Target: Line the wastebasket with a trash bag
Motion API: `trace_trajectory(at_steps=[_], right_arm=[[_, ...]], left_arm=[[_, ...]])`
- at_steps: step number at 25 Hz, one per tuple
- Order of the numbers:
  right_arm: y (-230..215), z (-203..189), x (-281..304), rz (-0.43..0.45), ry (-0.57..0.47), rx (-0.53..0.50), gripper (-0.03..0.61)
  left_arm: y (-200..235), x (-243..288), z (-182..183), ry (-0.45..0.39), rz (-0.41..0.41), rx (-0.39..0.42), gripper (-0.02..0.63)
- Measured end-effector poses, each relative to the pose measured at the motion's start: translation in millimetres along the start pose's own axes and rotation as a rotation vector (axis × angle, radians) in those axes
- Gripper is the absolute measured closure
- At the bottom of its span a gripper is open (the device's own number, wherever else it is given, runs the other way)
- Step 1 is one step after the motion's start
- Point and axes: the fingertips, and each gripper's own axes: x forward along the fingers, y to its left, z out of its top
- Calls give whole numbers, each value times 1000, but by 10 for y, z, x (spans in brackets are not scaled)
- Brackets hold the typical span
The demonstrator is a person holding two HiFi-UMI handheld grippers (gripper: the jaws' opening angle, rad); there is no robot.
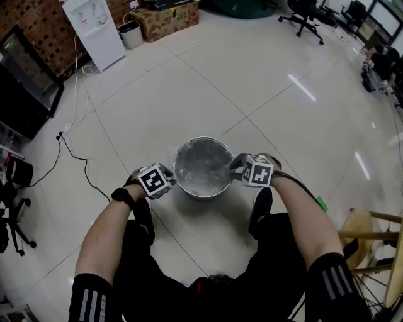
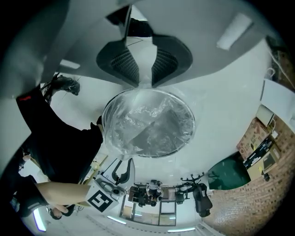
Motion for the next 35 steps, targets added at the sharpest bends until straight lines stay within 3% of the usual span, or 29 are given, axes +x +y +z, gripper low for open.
trace_trajectory(at_steps=[2,5,15,23,29,33,35], right_arm=[[38,17,5,16,5,3,553],[46,76,-45,22,-4,1,571],[614,-49,-121,244,8,31,572],[702,-311,244,263,97,44,572],[647,-467,496,244,125,104,572],[636,-462,655,213,124,61,571],[626,-513,672,210,145,90,571]], left_arm=[[56,-2,-8,-7,17,-5,614],[-36,-76,55,-51,-37,0,620],[-711,-103,-168,70,-214,185,620],[-719,332,-413,166,-197,176,620],[-501,584,-519,158,-141,85,620],[-439,727,-538,149,-119,90,618],[-406,769,-523,152,-109,90,615]])
